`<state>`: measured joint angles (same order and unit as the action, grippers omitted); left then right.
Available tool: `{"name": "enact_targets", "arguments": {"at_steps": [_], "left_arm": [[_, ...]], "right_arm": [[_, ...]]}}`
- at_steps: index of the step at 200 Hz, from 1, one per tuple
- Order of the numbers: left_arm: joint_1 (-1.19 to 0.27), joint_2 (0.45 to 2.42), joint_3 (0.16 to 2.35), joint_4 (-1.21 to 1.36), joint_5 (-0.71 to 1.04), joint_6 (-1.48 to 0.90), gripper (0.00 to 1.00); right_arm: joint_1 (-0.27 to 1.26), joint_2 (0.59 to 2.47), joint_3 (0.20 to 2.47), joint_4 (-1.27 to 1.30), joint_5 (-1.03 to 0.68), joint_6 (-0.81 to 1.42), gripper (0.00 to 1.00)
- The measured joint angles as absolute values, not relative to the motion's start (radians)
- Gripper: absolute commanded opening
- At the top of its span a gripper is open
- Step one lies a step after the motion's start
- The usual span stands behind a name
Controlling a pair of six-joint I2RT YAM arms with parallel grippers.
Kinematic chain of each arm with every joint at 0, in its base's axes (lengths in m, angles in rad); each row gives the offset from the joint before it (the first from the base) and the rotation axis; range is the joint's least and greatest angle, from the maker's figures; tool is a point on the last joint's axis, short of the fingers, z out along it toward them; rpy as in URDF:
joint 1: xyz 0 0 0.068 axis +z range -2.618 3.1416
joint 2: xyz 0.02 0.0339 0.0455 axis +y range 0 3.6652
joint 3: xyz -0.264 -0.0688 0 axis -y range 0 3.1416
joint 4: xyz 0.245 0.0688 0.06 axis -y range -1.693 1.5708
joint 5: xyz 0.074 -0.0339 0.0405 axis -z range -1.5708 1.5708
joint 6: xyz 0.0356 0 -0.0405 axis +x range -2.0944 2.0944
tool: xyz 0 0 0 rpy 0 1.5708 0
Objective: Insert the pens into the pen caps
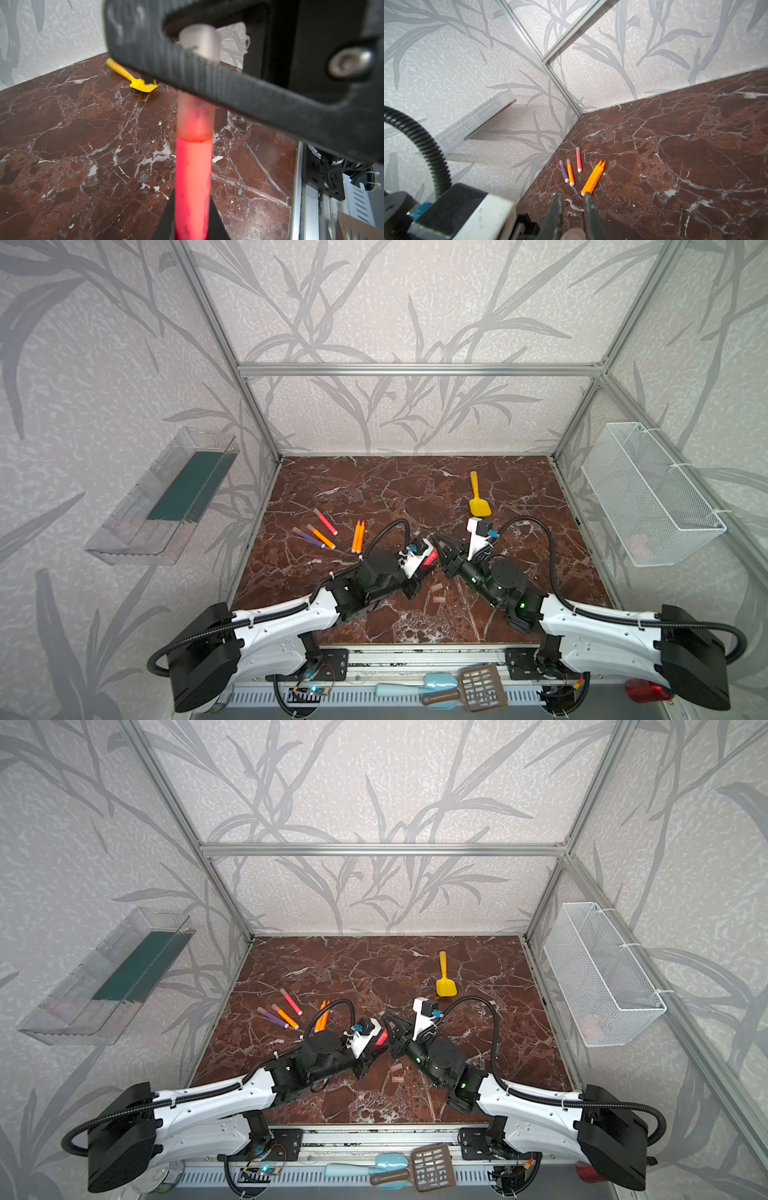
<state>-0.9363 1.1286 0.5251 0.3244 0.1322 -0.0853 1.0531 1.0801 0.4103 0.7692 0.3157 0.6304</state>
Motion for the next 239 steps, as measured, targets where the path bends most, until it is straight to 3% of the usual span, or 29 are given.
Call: {"name": "enact_targets", "arguments": {"at_steps": [84,239], "left_arm": [[-0.820,1.039,0.561,0.145,0.302,-0.058,0.00],[-0.793,0.914,0.548,0.072,0.306,0.051,0.00]], "right_arm": [[1.110,1.179,0.421,0.904,0.369,0.635,0.00],[1.143,1.166,0.464,0.847,0.287,0.591,0.00]]}}
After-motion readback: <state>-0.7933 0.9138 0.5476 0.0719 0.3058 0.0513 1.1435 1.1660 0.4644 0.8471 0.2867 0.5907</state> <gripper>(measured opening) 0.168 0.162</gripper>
